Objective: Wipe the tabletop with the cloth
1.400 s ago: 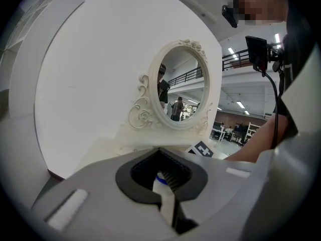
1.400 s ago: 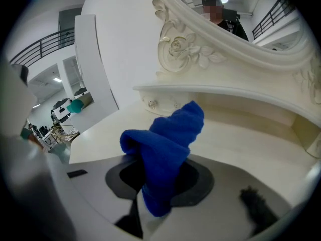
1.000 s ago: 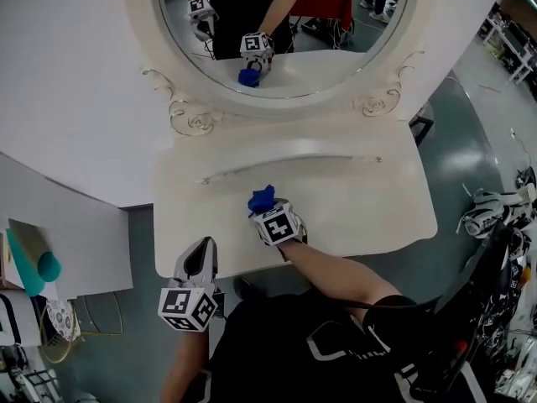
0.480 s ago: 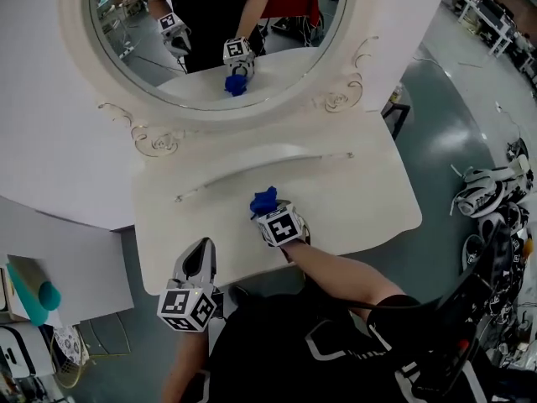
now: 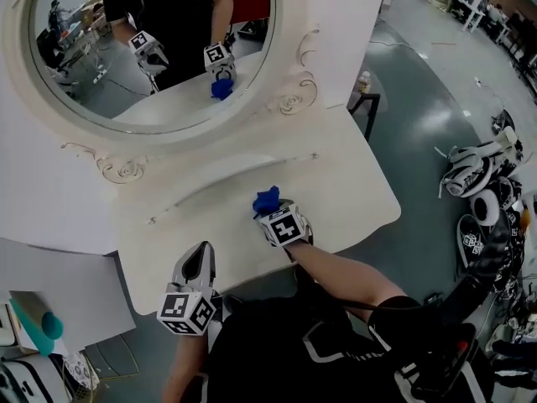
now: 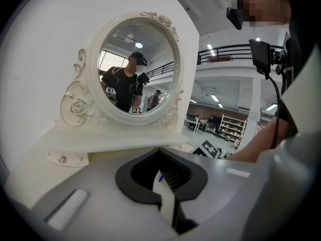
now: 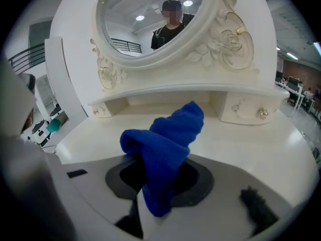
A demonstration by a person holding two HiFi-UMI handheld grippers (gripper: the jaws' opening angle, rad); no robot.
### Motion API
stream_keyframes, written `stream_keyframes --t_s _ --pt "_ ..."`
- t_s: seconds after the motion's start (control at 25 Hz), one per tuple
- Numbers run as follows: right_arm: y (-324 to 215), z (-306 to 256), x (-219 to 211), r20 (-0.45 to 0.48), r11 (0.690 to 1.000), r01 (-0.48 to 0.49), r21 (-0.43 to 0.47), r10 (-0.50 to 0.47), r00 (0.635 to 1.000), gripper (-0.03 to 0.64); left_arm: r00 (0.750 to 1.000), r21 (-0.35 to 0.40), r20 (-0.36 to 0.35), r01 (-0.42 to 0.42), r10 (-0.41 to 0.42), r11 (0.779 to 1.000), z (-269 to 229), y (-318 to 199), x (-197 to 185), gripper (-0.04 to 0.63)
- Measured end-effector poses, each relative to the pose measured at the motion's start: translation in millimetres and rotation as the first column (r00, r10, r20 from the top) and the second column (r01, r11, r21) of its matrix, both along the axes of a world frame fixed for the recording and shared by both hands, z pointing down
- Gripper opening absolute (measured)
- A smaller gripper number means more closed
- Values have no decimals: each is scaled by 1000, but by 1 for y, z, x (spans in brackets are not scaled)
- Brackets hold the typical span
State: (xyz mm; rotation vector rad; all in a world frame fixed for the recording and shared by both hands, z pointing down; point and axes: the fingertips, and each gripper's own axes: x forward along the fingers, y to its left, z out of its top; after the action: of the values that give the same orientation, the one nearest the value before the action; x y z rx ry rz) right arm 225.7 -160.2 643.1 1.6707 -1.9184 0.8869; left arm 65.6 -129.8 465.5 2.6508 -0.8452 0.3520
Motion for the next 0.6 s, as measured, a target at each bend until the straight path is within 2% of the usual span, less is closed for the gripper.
stream_keyframes --t_s 0.24,0.6 --pt "18 0 58 -9 996 -85 -4 85 996 123 999 2 3 -40 40 999 0 8 37 9" --pt "50 3 132 -25 988 -153 -8 152 988 123 997 5 7 -77 76 997 -2 27 89 9"
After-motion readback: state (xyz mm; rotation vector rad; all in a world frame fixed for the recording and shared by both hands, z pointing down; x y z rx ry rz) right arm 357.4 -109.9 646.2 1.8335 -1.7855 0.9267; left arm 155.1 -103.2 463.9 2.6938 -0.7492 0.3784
